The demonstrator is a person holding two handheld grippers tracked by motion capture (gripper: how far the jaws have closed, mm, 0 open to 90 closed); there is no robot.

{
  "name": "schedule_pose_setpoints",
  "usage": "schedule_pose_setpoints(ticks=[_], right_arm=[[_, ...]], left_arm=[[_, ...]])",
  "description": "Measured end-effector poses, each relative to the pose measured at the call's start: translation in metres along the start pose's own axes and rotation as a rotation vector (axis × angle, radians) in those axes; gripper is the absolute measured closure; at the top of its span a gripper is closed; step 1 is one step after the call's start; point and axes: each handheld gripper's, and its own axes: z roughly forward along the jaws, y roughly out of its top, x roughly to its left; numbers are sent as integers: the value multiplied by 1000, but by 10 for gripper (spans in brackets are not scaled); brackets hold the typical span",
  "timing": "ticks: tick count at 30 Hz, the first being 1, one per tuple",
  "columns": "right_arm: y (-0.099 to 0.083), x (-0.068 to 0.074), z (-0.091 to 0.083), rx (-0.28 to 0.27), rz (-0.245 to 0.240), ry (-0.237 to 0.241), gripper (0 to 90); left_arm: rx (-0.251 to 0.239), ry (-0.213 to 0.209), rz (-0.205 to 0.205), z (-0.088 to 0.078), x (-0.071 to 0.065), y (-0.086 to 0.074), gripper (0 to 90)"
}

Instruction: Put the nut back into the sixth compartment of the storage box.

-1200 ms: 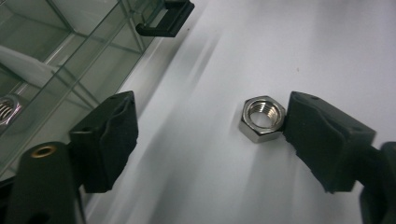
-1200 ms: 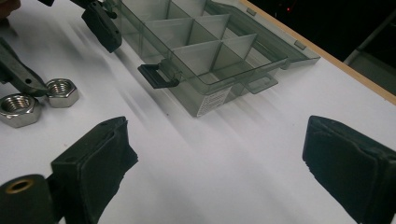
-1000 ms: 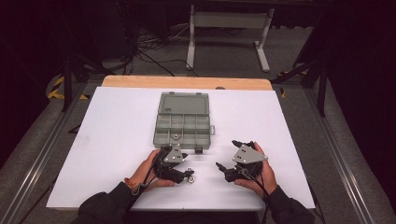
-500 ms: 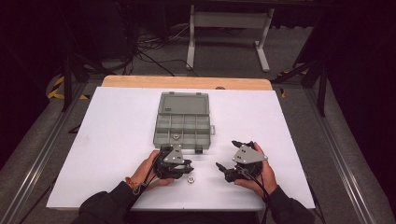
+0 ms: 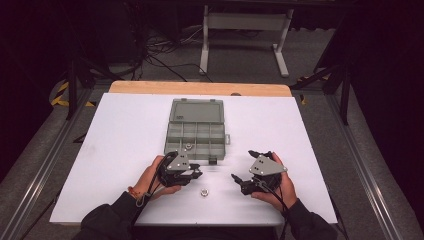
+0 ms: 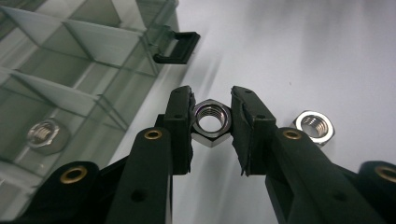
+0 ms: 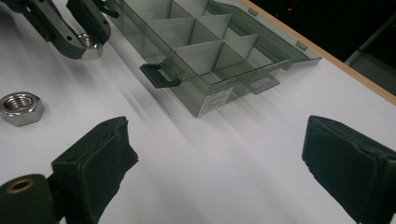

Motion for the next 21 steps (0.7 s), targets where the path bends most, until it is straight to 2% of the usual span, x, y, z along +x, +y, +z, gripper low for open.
schedule_pose_setpoints(ticks=[6,10,21], right_arm=[[0,0,0,1,0,1,84],[0,0,1,2,-3,1,83],[-1,1,3,11,-6,0,84]], left_arm=[[-26,28,-9,-8,8,1,699],[-35,67,-1,-14,14,3,699],[-104,126,-81,-29,42,2,698]])
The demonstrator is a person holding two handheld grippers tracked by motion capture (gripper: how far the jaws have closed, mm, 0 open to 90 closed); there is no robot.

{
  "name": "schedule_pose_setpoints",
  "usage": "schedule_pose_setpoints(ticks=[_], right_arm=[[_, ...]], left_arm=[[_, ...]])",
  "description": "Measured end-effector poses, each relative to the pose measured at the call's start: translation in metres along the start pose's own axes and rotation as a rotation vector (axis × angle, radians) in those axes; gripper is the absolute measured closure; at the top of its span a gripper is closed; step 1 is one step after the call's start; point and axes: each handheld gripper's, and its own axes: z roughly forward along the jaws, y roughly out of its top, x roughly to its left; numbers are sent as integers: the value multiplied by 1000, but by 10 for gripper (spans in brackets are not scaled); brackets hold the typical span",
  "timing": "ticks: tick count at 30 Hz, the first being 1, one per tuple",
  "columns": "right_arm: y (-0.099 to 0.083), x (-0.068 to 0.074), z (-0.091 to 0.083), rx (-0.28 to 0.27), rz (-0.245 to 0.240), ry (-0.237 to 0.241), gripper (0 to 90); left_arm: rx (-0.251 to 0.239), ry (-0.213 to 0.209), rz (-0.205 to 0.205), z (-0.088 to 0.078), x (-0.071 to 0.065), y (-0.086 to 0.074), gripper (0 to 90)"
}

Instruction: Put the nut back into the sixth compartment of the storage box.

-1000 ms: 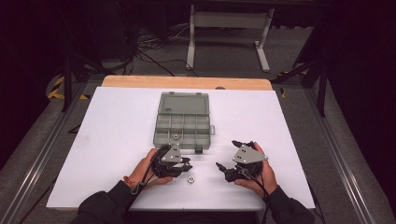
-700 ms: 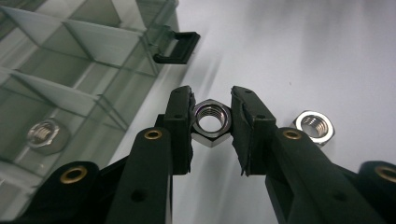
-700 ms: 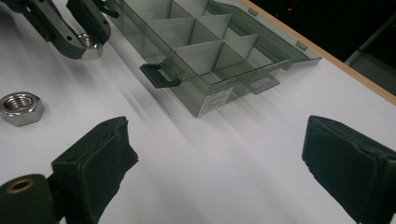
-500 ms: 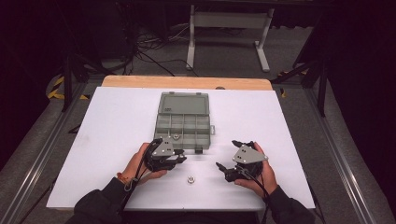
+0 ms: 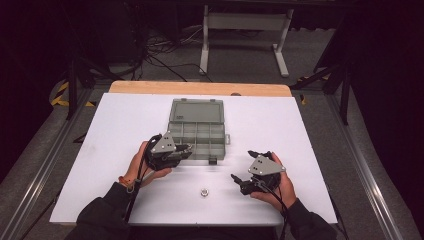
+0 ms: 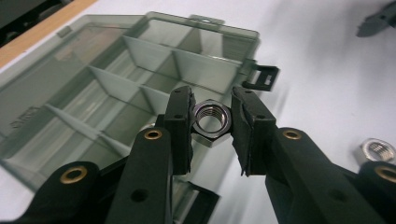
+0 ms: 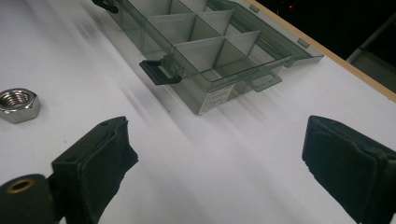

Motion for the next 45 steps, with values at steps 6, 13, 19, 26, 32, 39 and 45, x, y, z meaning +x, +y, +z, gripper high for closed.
schedule_pose_setpoints(ticks=[6,13,19,26,32,39,45], right_arm=[[0,0,1,2,0,2,83],[0,0,2,4,-2,0,84],[0,0,2,5,-2,0,83],[-1,0,2,6,-1,1,84],[-1,0,1,4,-1,0,84],[-1,0,1,5,-4,0,83],[-1,0,1,5,-5,0,83]], left_arm=[[3,20,-27,4,10,1,698],[22,26,-37,9,14,0,698],[36,26,-55,14,18,-3,698],[58,20,-62,21,20,-5,698],[68,17,-68,22,20,-7,697],[79,9,-66,24,19,-8,696],[82,15,-75,24,20,-9,695]])
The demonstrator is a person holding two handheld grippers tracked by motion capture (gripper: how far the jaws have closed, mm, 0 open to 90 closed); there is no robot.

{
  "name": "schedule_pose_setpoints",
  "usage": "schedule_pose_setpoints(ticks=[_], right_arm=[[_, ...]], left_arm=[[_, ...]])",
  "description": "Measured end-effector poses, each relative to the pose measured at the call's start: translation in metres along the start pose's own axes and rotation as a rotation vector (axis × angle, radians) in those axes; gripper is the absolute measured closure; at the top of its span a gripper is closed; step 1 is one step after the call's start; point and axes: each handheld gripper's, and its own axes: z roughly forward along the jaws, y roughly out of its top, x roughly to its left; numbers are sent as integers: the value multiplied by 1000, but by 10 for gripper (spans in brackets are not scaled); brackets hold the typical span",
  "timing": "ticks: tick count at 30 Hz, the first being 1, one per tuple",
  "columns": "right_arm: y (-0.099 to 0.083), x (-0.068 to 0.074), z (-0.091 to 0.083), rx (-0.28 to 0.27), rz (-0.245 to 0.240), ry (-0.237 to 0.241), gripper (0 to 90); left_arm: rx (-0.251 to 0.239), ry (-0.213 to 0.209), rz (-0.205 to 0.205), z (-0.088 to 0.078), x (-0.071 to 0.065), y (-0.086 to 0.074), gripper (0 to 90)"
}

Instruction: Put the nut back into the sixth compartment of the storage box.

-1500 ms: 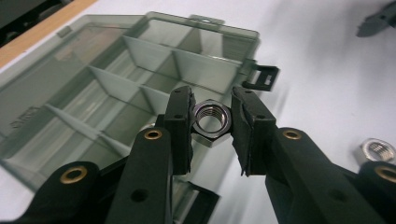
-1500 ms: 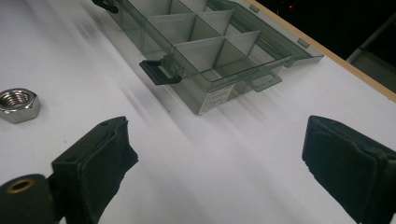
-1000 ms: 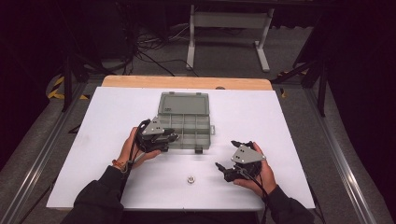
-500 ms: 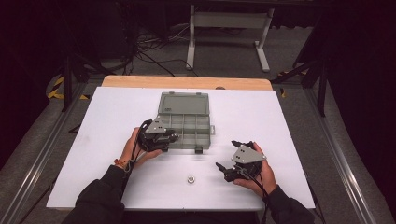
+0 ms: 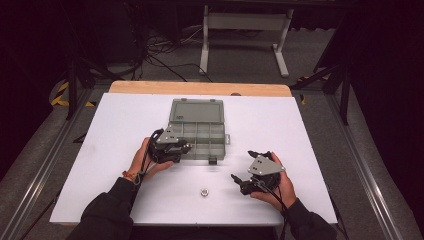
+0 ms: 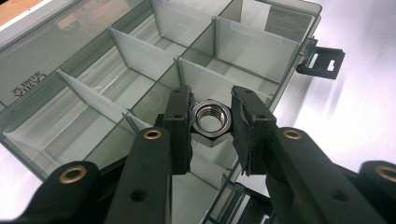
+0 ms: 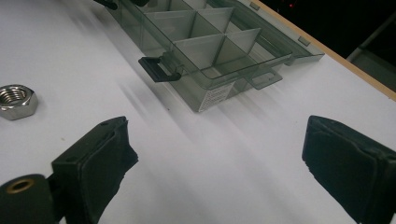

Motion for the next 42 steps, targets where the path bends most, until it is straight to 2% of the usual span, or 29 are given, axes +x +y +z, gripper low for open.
schedule_pose_setpoints(ticks=[14,21,23,25,28,34,39,40,41,42], right_arm=[[0,0,0,1,-2,0,83],[0,0,-1,-1,0,-3,83],[0,-1,-1,-2,1,-4,83],[0,-1,-1,-1,-1,-6,83],[0,-1,-1,-2,0,-6,84],[0,-1,-2,-6,1,-6,83],[0,-1,-3,-6,2,-7,83],[0,-1,-3,-5,3,-8,83],[0,-1,-3,-5,3,-8,83],[0,-1,-3,-5,4,-6,83]], left_arm=[[-16,3,3,-3,0,0,682],[-67,-10,31,-16,-13,4,638],[-79,-16,57,-21,-18,5,622],[-87,-24,78,-24,-24,5,593],[-93,-23,130,-32,-35,3,538],[-86,-34,157,-40,-50,-2,407],[-105,-49,143,-43,-59,-2,296],[-105,-49,143,-43,-59,-2,236],[-103,-40,144,-42,-63,-3,236],[-100,-43,133,-41,-65,-4,155]])
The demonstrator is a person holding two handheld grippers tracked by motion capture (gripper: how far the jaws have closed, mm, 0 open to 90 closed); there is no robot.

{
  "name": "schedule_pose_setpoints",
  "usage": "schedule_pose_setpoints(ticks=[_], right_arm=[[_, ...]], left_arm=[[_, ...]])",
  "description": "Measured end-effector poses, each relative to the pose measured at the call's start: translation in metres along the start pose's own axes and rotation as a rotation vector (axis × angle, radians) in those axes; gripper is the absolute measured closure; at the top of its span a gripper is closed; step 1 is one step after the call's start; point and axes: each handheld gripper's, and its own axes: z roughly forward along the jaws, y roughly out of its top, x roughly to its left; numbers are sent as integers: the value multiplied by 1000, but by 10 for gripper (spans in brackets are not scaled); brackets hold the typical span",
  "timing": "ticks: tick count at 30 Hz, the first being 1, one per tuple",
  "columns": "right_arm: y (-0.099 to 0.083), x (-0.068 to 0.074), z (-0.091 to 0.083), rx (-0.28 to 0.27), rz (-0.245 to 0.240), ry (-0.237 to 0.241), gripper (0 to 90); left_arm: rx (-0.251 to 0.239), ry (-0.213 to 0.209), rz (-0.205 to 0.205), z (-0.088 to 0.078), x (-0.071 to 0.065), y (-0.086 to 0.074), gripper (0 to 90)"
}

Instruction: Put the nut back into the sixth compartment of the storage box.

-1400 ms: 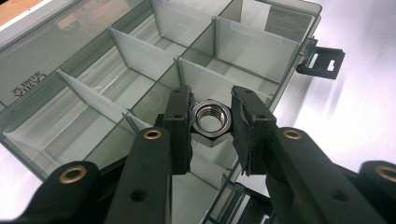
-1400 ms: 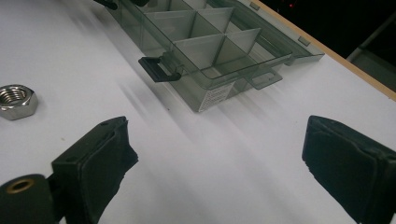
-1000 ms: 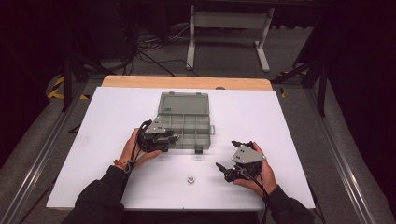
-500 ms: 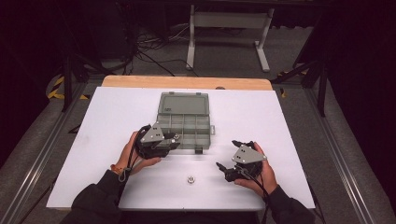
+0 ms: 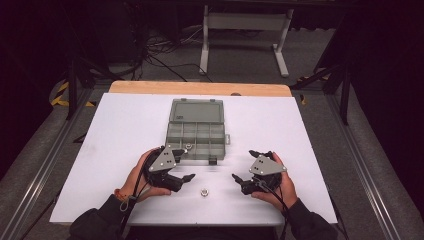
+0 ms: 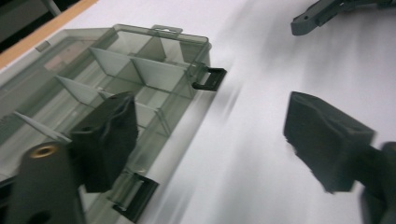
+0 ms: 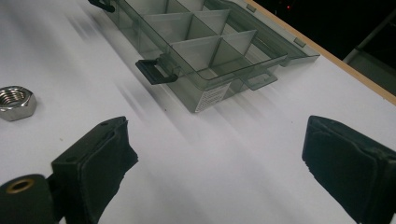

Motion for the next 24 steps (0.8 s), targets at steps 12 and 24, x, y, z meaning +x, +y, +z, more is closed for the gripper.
schedule_pose_setpoints(ticks=[12,24], right_arm=[[0,0,0,1,-2,1,83],[0,0,0,0,-3,3,83]], left_arm=[[75,-102,-16,26,-26,-11,52],[137,-142,6,41,-37,-10,185]])
